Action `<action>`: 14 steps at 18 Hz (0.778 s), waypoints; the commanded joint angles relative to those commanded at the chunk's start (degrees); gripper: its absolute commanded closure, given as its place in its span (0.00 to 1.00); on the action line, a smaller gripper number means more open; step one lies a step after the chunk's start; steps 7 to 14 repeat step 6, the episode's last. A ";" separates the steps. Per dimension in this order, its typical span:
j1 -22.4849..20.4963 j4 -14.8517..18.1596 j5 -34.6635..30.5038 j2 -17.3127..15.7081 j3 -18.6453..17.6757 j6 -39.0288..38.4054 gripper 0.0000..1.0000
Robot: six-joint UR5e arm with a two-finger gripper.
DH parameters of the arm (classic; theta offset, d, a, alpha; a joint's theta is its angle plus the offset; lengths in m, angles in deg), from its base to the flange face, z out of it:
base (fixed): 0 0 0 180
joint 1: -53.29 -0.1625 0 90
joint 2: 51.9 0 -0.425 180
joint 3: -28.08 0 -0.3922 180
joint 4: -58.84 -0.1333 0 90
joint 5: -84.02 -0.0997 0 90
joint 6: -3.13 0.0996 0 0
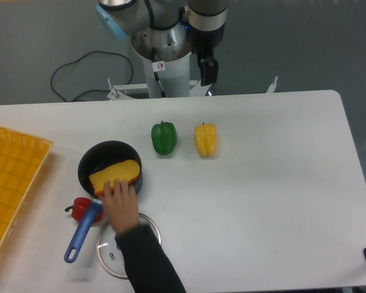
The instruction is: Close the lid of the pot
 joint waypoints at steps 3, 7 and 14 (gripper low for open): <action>0.44 0.00 0.09 0.26 0.18 -0.18 0.00; 0.62 -0.09 0.01 0.35 0.01 -0.18 0.00; 0.62 -0.09 0.01 0.35 0.01 -0.18 0.00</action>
